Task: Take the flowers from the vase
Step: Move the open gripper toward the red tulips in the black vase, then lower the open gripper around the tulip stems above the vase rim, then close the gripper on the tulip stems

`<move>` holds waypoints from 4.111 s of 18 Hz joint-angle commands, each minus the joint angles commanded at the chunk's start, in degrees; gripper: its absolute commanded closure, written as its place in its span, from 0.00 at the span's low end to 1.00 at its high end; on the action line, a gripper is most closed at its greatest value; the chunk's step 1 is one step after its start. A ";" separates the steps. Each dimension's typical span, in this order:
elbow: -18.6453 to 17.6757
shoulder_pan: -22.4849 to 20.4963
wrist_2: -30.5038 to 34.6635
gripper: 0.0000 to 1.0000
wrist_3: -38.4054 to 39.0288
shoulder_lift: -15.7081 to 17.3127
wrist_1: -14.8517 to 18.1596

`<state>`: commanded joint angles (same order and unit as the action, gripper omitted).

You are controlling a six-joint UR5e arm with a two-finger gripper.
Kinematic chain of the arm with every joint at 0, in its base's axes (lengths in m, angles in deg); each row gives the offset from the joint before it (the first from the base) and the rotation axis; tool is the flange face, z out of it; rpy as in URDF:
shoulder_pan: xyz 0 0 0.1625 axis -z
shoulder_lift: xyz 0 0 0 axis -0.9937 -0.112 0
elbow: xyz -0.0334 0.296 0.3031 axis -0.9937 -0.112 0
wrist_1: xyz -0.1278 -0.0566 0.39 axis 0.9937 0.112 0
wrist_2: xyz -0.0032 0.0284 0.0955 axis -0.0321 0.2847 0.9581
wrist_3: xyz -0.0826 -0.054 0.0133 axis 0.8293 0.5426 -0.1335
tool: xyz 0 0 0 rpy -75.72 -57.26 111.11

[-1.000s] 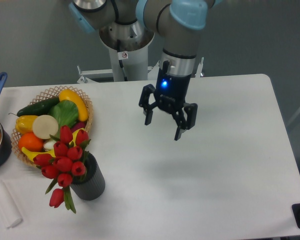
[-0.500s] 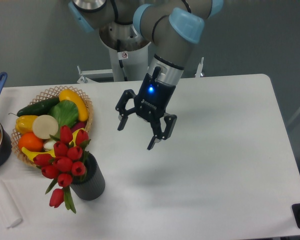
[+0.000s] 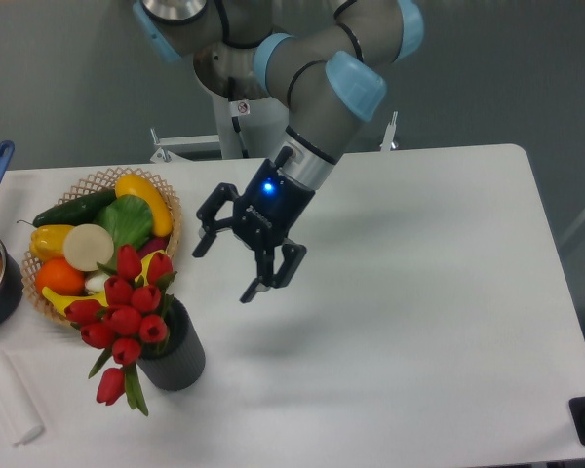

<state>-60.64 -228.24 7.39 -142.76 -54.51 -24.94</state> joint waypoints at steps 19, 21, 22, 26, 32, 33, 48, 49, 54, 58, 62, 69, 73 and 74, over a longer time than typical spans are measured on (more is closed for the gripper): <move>10.28 7.12 -0.09 0.00 6.41 -9.58 -1.67; 10.20 7.56 0.43 0.00 6.50 -9.94 -1.58; 10.11 8.17 0.44 0.00 6.50 -10.20 -1.58; 10.29 8.35 0.44 0.00 7.03 -10.20 -1.58; 9.23 8.35 0.70 0.00 6.86 -9.76 -1.58; 9.15 8.44 0.79 0.00 6.77 -9.76 -1.58; 8.62 9.67 0.70 0.32 6.50 -9.41 -1.67; 8.62 9.67 0.70 0.36 6.50 -9.32 -1.67; 8.44 9.32 0.70 0.38 6.50 -9.23 -1.67; 7.83 9.23 0.26 0.47 6.59 -9.23 -1.67; 7.65 9.06 0.17 0.49 6.59 -9.23 -1.67; 7.65 8.00 -2.20 0.50 7.21 -7.74 -1.58; 7.74 7.56 -2.64 0.50 7.47 -6.60 -1.58; 7.74 7.13 -3.16 0.50 8.08 -6.16 -1.58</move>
<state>-52.90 -221.11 4.23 -134.68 -60.68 -26.52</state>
